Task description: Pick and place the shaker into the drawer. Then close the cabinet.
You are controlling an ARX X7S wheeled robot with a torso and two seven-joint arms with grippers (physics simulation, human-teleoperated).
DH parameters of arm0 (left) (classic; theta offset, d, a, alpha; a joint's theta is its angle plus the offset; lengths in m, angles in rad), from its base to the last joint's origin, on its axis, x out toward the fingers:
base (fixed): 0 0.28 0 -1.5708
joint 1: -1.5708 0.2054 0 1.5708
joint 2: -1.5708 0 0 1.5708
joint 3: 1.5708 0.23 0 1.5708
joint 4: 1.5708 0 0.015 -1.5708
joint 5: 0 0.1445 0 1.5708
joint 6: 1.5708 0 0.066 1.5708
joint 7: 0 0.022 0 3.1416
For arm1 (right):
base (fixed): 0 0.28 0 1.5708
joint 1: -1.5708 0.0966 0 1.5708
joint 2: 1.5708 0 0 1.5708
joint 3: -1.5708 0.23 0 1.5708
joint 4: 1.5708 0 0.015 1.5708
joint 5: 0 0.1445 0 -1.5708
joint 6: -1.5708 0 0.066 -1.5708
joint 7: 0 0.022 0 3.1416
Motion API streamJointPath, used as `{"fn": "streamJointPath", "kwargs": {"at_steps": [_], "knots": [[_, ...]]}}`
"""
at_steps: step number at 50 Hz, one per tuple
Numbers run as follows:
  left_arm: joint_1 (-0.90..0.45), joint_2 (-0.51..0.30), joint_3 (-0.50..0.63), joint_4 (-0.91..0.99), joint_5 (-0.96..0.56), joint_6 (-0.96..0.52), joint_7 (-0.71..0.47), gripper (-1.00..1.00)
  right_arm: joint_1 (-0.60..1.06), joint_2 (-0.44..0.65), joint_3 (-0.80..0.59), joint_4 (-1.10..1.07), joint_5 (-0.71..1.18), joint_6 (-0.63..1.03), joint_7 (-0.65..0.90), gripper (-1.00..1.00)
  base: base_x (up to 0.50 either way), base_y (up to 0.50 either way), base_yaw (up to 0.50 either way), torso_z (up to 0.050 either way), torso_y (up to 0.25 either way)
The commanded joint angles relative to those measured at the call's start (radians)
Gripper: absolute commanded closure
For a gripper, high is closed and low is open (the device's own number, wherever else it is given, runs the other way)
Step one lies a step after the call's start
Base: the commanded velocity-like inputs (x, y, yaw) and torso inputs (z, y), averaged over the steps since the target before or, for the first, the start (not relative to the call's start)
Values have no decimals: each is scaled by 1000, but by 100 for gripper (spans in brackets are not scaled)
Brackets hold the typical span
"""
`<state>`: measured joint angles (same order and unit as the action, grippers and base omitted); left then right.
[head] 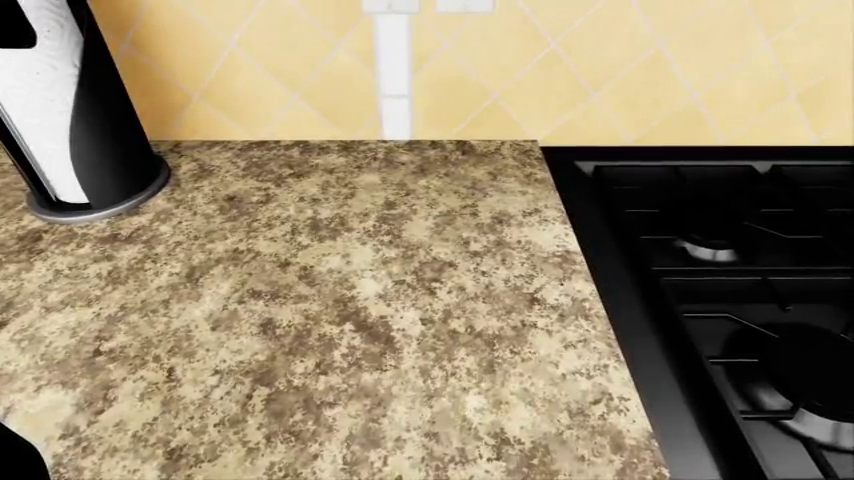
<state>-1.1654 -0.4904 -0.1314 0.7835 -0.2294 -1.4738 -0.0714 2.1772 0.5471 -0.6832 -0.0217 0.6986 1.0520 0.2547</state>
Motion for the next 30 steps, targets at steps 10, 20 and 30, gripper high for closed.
{"fn": "streamJointPath", "kwargs": {"at_steps": [10, 20, 30], "knots": [[38, -16, -88, 13, -65, 42, 33, -100, -22, -140, -192, 221, -169, -107, -20, -100, 3, 0, 1, 2, 0], [68, -19, -118, 24, -71, 50, 40, -100, -17, -208, -267, 368, -239, -174, -51, -100, 10, 1, 6, 2, 0], [87, -26, -121, 28, -72, 58, 39, -100, 9, -287, -342, 543, -313, -246, -88, -100, 10, 2, 7, 3, 0]]}}
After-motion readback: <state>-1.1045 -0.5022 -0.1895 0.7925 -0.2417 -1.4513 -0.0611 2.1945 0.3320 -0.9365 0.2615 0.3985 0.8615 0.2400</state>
